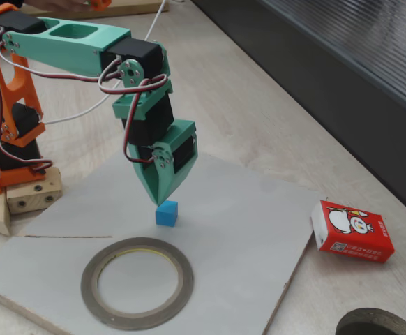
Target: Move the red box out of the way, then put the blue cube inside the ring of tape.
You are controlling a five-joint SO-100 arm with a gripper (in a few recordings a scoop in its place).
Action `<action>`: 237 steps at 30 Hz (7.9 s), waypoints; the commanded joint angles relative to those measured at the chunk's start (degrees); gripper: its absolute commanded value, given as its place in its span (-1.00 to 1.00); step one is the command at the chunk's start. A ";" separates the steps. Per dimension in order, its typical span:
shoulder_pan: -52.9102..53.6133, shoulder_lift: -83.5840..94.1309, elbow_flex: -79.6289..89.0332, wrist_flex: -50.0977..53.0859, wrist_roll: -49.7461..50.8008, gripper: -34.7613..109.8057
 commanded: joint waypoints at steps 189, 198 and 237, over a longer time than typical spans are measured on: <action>-1.05 -10.02 -0.09 2.29 0.53 -0.35; -0.70 -8.88 -0.09 2.99 0.62 -0.35; 21.53 7.21 0.18 13.27 0.53 -0.35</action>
